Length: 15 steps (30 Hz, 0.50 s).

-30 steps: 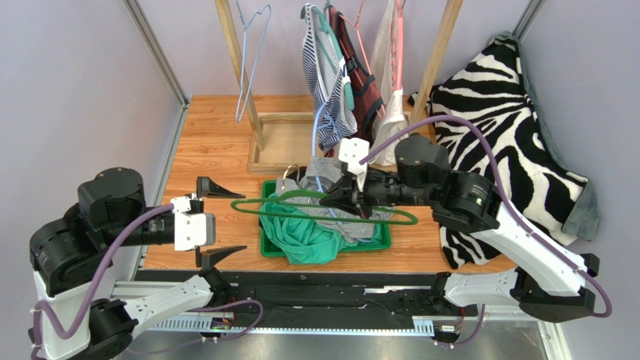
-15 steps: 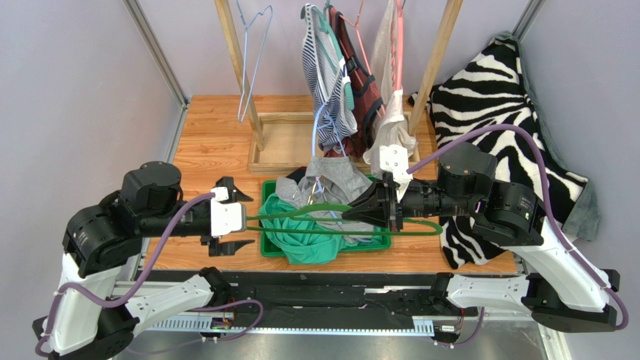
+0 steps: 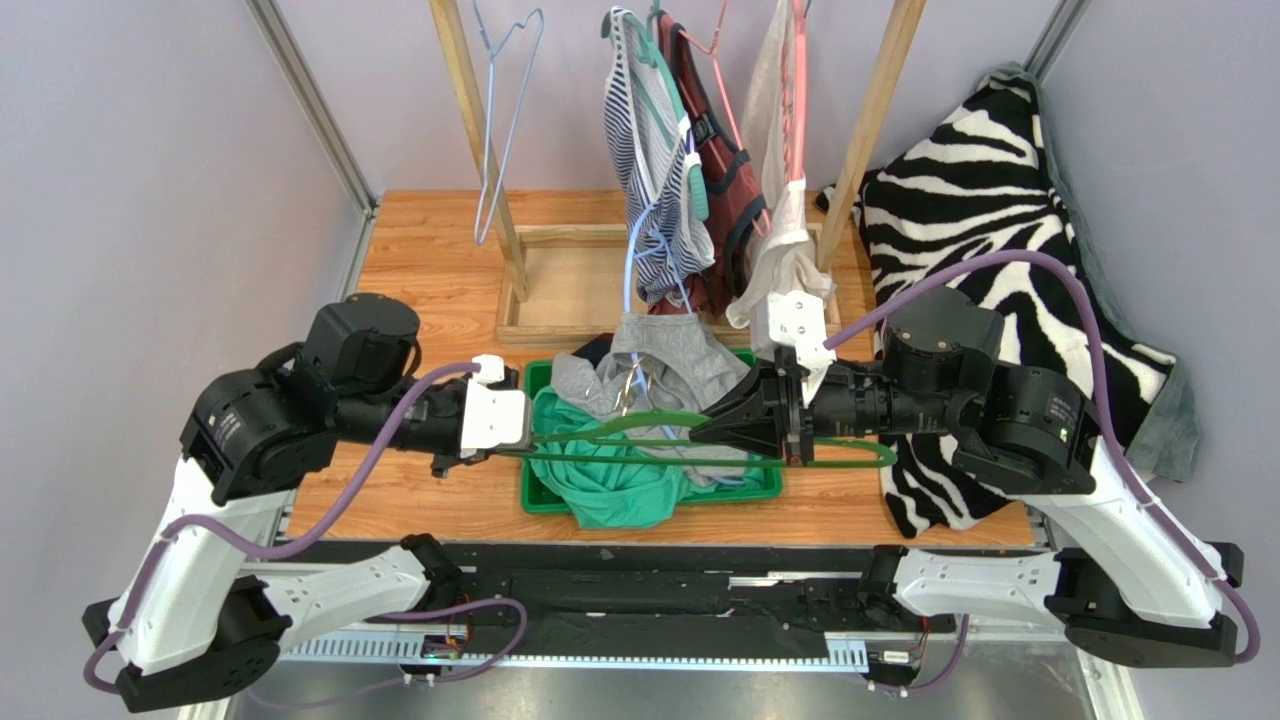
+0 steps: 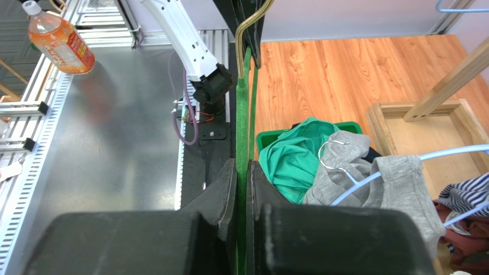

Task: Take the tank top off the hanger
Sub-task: Place the hanger at the clothesline.

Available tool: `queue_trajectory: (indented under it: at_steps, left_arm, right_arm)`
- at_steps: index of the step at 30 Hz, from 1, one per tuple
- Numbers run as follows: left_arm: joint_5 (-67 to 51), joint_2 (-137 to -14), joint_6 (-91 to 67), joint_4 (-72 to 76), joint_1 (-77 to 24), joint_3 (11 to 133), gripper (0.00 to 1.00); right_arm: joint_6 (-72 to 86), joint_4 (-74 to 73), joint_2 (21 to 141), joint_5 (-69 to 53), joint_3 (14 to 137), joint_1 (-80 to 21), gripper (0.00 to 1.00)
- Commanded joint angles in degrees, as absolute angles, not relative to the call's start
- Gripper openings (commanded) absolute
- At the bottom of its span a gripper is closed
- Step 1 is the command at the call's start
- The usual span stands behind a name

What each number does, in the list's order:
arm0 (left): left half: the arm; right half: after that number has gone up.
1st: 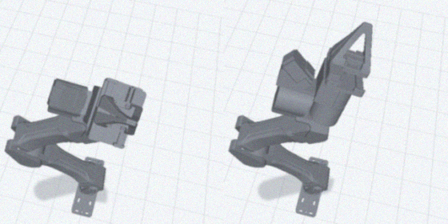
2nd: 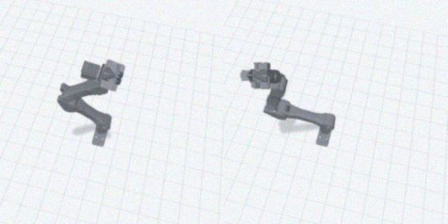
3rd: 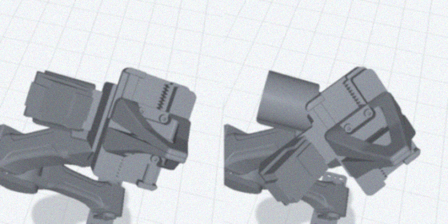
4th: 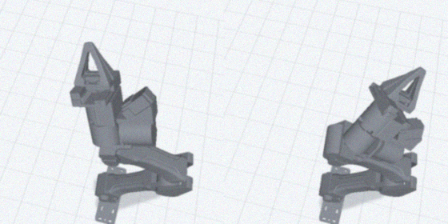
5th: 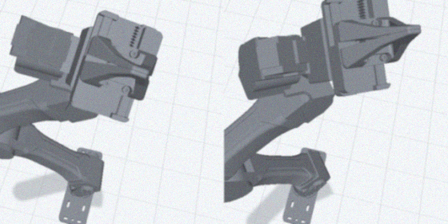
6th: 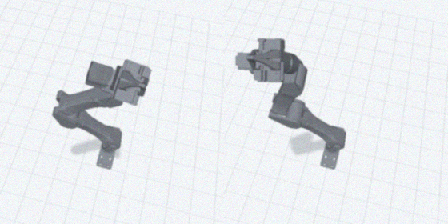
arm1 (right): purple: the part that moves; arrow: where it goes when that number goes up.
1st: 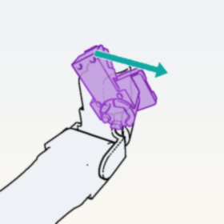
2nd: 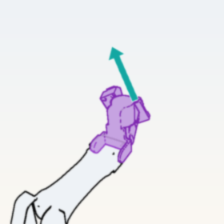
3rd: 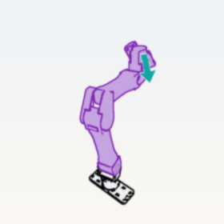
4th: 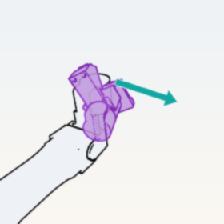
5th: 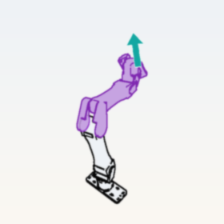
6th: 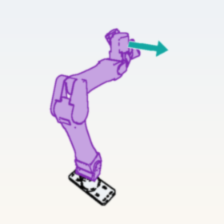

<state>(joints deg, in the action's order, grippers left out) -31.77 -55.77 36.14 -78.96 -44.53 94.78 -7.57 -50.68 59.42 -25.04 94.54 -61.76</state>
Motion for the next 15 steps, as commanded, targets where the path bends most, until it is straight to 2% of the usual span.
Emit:
queue_trajectory:
  at_steps: [1,2,4,5,7,10,15]
  left_arm:
    - [-34.9,-57.22,36.66,-87.55,-44.74,95.28,0.0]
    - [-33.76,-57.22,34.65,-86.84,-44.74,94.84,0.0]
    - [-30.69,-56.78,31.31,-83.34,-44.65,93.7,0.0]
    - [-27.37,-56.43,28.85,-82.36,-44.56,93.26,0.0]
    - [-23.4,-55.03,26.64,-78.51,-43.6,91.51,0.0]
    - [-16.36,-54.23,24.97,-76.38,-42.72,90.36,0.0]
    - [-11.34,-54.14,23.56,-74.53,-41.92,89.65,0.0]
  right_arm:
    - [-6.51,-39.48,57.4,-19.89,92.83,-61.7,0.1]
    - [-6.42,-37.55,56.87,-13.25,90.64,-61.61,0.32]
    - [-6.59,-32.53,55.81,-5.58,89.04,-61.7,0.51]
    - [-6.94,-30.61,55.72,-0.93,88.69,-61.7,0.67]
    - [-7.73,-29.88,55.72,2.44,89.03,-61.7,0.77]
    - [-8.0,-31.1,57.21,-1.21,91.84,-61.79,0.9]
    - [-6.95,-40.95,61.96,-10.72,99.13,-62.84,1.0]
